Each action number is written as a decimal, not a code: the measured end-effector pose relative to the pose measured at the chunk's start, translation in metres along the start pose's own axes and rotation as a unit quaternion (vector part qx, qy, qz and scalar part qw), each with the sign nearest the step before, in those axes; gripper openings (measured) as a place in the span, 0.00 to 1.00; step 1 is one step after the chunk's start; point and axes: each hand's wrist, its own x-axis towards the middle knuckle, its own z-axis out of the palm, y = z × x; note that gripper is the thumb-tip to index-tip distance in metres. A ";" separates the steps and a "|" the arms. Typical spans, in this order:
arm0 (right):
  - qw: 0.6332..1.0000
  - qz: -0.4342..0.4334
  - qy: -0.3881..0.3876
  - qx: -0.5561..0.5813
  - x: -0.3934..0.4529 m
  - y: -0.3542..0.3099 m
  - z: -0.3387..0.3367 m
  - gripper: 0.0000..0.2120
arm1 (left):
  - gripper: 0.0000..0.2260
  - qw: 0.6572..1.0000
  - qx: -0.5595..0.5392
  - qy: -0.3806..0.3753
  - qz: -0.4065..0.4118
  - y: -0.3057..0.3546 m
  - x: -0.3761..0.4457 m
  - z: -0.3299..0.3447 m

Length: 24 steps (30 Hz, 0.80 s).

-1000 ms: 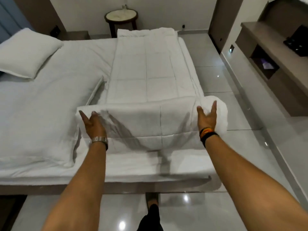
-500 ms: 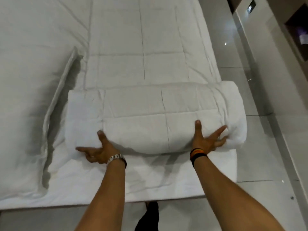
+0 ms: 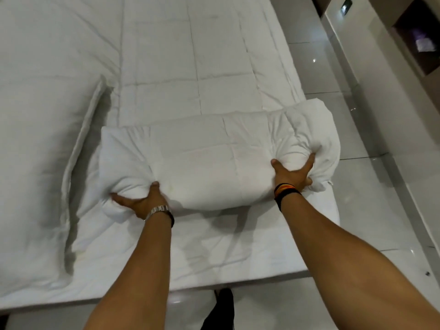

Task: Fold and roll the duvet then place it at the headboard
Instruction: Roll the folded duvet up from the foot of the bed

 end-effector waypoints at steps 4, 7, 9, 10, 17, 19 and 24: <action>0.999 -0.034 -0.015 -0.008 -0.033 0.008 -0.046 0.56 | 0.51 1.000 -0.017 0.001 -0.011 -0.001 -0.038 -0.048; 0.999 -0.038 -0.029 0.000 -0.070 0.020 -0.090 0.55 | 0.50 0.999 -0.041 -0.008 -0.016 0.000 -0.069 -0.095; 0.999 -0.033 -0.039 -0.008 -0.095 0.040 -0.124 0.55 | 0.50 0.999 -0.044 -0.010 -0.019 -0.009 -0.093 -0.136; 0.999 -0.026 -0.045 -0.013 -0.110 0.056 -0.147 0.55 | 0.49 0.999 -0.024 0.002 -0.022 -0.022 -0.105 -0.159; 0.990 0.015 -0.017 -0.136 -0.204 0.155 -0.288 0.54 | 0.27 0.966 -0.153 -0.010 -0.207 -0.117 -0.153 -0.289; 0.993 0.014 -0.020 -0.118 -0.212 0.140 -0.297 0.54 | 0.25 0.971 -0.116 -0.045 -0.205 -0.105 -0.165 -0.292; 0.979 -0.158 -0.120 0.041 -0.201 0.030 -0.272 0.48 | 0.45 0.991 -0.060 -0.110 0.040 0.010 -0.203 -0.274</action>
